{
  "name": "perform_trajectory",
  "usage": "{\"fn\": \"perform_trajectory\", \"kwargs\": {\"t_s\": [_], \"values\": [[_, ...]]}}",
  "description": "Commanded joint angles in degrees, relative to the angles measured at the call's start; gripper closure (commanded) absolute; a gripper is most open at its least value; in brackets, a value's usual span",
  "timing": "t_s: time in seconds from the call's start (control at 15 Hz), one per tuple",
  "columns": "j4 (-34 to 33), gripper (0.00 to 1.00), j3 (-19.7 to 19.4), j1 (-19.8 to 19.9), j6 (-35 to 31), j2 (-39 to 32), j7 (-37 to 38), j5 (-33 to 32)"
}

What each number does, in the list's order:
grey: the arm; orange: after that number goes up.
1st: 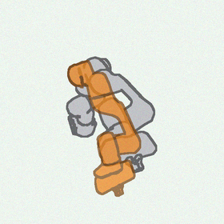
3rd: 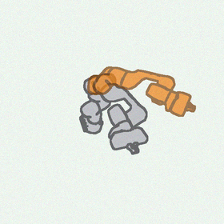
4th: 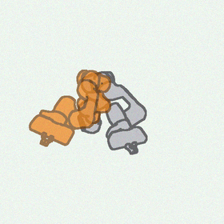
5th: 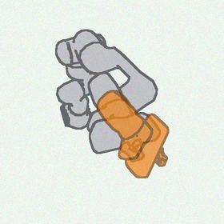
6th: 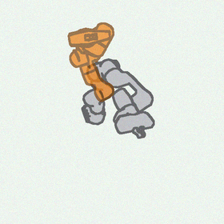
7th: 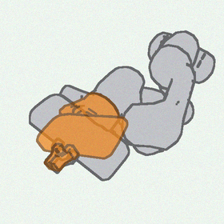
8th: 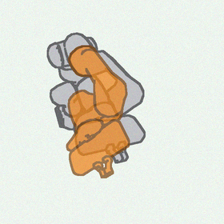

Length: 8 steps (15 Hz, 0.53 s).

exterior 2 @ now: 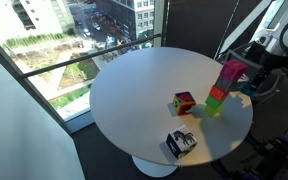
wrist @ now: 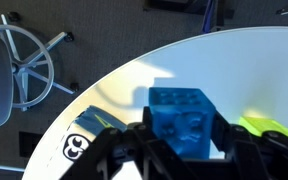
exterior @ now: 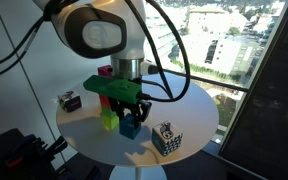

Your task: Put the blue block on top of the pink block

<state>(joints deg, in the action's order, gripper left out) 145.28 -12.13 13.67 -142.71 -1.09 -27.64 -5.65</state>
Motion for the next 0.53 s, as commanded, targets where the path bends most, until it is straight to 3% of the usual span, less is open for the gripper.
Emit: {"fn": "perform_trajectory", "kwargs": {"t_s": [0.0,0.47], "values": [[-1.56,0.69,0.24,-0.9,5.08,3.4,1.56,-0.41],[-4.38,0.69,0.27,-2.29,11.12,7.13,2.79,-0.37]]}}
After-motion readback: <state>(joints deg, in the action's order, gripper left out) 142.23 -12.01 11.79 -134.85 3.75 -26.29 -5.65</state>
